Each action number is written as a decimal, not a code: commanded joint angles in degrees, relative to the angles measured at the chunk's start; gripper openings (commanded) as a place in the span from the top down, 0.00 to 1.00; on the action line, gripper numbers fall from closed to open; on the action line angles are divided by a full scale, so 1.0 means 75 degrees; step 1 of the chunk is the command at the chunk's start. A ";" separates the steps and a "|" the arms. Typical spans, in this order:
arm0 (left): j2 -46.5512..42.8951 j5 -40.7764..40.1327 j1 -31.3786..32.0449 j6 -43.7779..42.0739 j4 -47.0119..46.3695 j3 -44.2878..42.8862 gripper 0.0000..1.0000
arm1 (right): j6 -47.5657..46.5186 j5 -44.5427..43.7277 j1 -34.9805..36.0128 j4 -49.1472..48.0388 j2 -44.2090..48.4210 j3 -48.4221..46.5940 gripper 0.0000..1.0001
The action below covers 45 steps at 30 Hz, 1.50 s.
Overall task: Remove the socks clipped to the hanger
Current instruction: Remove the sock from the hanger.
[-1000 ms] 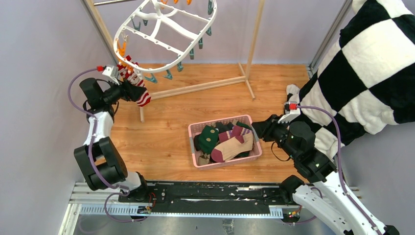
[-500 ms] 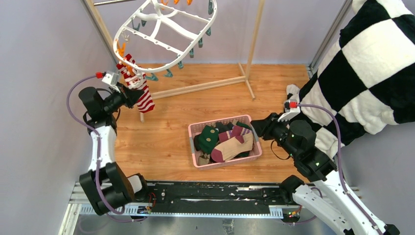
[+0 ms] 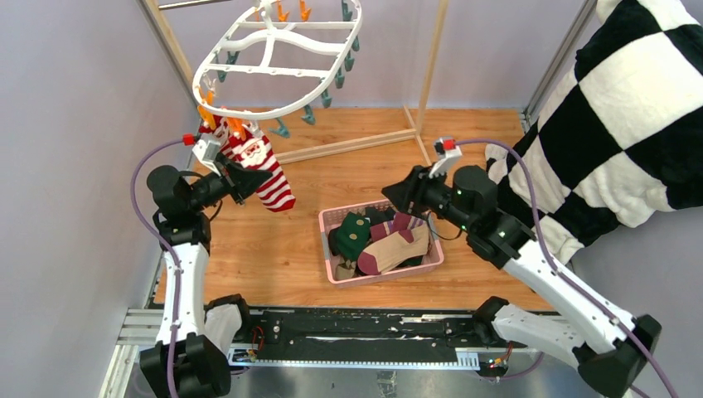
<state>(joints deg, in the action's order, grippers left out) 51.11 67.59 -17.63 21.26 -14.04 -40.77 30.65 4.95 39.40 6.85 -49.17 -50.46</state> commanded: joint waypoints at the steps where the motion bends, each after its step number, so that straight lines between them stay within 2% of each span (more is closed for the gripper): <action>1: -0.0269 0.0124 0.0612 0.0594 -0.0073 0.0013 1.00 | -0.0381 0.0487 0.0579 -0.0722 -0.0979 -0.1058 0.51; 9: -0.0661 -0.0308 0.1833 0.1328 -0.0089 -0.0180 1.00 | -0.0798 0.0646 0.1456 -0.1313 -0.2645 -0.2799 0.42; 15: -0.0865 -0.0109 0.2079 0.1818 -0.0088 -0.0368 1.00 | -0.0136 0.1319 0.1569 -0.2410 -0.3555 -0.3225 0.36; 24: -0.0855 0.0049 0.2520 0.1982 -0.0085 -0.0527 1.00 | 0.0137 0.1729 0.1837 -0.3038 -0.4529 -0.4290 0.28; 30: -0.0997 0.0123 0.2668 0.1857 -0.0095 -0.0466 1.00 | 0.0073 0.1069 0.2087 -0.3062 -0.4755 -0.4511 0.23; 35: -0.1177 -0.0164 0.2668 0.1531 -0.0108 -0.0439 1.00 | -0.0408 -0.0391 0.2621 -0.2755 -0.4743 -0.4671 0.21; 37: -0.1191 -0.0391 0.2673 0.1136 0.0343 -0.0524 1.00 | -0.0593 -0.1012 0.2869 -0.2749 -0.4750 -0.4710 0.21; 39: -0.1218 -0.0877 0.2698 -0.0106 0.1741 -0.0909 1.00 | -0.0644 -0.1398 0.3006 -0.2708 -0.4807 -0.4809 0.21; 40: -0.1160 -0.1371 0.2779 -0.1735 0.3117 -0.1285 1.00 | -0.0663 -0.1574 0.3066 -0.2657 -0.4852 -0.4891 0.21; 41: -0.1050 -0.1900 0.2952 -0.2893 0.4381 -0.1657 1.00 | -0.0681 -0.1743 0.3118 -0.2583 -0.4883 -0.4977 0.21; 42: -0.0950 -0.2315 0.3050 -0.3533 0.5058 -0.1860 1.00 | -0.0707 -0.1900 0.3160 -0.2533 -0.4908 -0.5058 0.22; 45: -0.0988 -0.3100 0.3065 -0.4499 0.5856 -0.2110 1.00 | -0.0731 -0.2293 0.3216 -0.2525 -0.4973 -0.5131 0.22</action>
<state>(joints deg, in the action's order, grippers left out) 43.99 54.74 4.49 7.62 11.14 -53.43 26.87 -4.40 62.48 -12.43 -85.69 -86.46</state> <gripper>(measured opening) 0.022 0.784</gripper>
